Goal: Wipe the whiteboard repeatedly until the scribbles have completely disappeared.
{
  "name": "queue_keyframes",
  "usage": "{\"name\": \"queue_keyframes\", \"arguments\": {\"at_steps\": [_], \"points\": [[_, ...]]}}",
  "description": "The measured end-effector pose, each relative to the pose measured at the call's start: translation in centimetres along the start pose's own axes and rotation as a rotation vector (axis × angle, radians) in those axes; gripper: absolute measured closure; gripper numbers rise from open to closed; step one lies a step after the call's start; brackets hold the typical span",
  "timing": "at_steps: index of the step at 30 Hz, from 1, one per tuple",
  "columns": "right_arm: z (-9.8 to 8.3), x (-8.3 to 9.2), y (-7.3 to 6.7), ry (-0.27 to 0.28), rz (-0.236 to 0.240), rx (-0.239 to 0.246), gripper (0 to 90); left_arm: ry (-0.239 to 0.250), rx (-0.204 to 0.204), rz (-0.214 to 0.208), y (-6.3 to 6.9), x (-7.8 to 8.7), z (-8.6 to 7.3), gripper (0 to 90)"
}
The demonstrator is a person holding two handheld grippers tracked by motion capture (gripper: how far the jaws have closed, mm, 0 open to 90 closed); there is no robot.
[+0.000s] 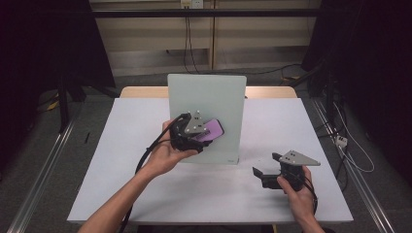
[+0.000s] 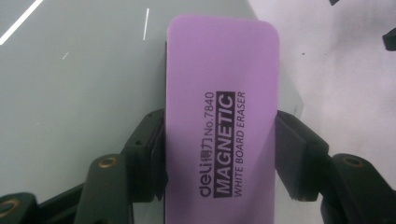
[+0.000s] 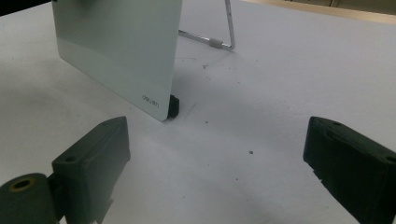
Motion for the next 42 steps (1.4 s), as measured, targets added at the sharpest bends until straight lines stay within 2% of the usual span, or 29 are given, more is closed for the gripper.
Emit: {"name": "queue_keyframes", "arguments": {"at_steps": [3,5,8,11,13,15,16,25,33,36,39,42], "points": [[0.0,0.0,0.0,0.000,-0.001,0.000,7.1,-0.001,0.001,0.027,-0.7,1.3,0.1,41.0],[0.0,0.0,0.0,0.000,-0.002,0.000,7.2,0.021,0.011,0.053,-1.3,2.2,0.3,41.0],[0.0,0.0,-0.1,0.000,-0.001,0.004,7.2,0.057,0.029,0.068,-2.2,3.5,0.4,41.0],[0.0,-0.1,-0.1,0.000,-0.001,0.003,7.1,0.075,0.034,0.085,-2.6,4.2,0.4,41.0],[0.0,-0.1,0.0,-0.002,-0.001,0.005,7.1,0.086,0.037,0.087,-2.6,4.1,0.4,41.0],[0.0,-0.1,-0.1,-0.002,-0.001,0.005,7.1,0.082,0.030,0.103,-2.5,3.9,0.4,41.0],[0.0,-0.1,-0.1,-0.002,-0.001,0.006,7.2,0.069,0.026,0.097,-2.3,3.7,0.3,40.9],[0.0,-0.1,-0.2,-0.004,0.000,0.007,7.2,0.061,0.020,0.057,-1.2,1.9,0.0,40.9],[0.0,-0.1,-0.2,-0.004,0.000,0.007,7.1,0.008,-0.002,0.013,0.3,-0.3,-0.5,41.0],[0.0,-0.1,-0.1,-0.002,0.000,0.009,7.1,-0.011,-0.021,0.013,1.0,-1.3,-0.9,41.0],[0.0,-0.1,-0.1,-0.003,0.000,0.009,7.1,-0.025,-0.013,-0.010,1.5,-1.9,-1.1,41.0],[0.0,-0.1,-0.1,-0.003,0.000,0.009,7.1,-0.033,-0.019,-0.011,1.8,-2.3,-1.3,41.0]]}}
Point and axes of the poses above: each handheld gripper's, and its own axes: x roughly backward along the jaws, z roughly out of its top, y roughly to its right, the point moved 7 cm from there along -x, roughly forward along the jaws, and after that the axes turned 14 degrees about -z, right-handed, at the moved point
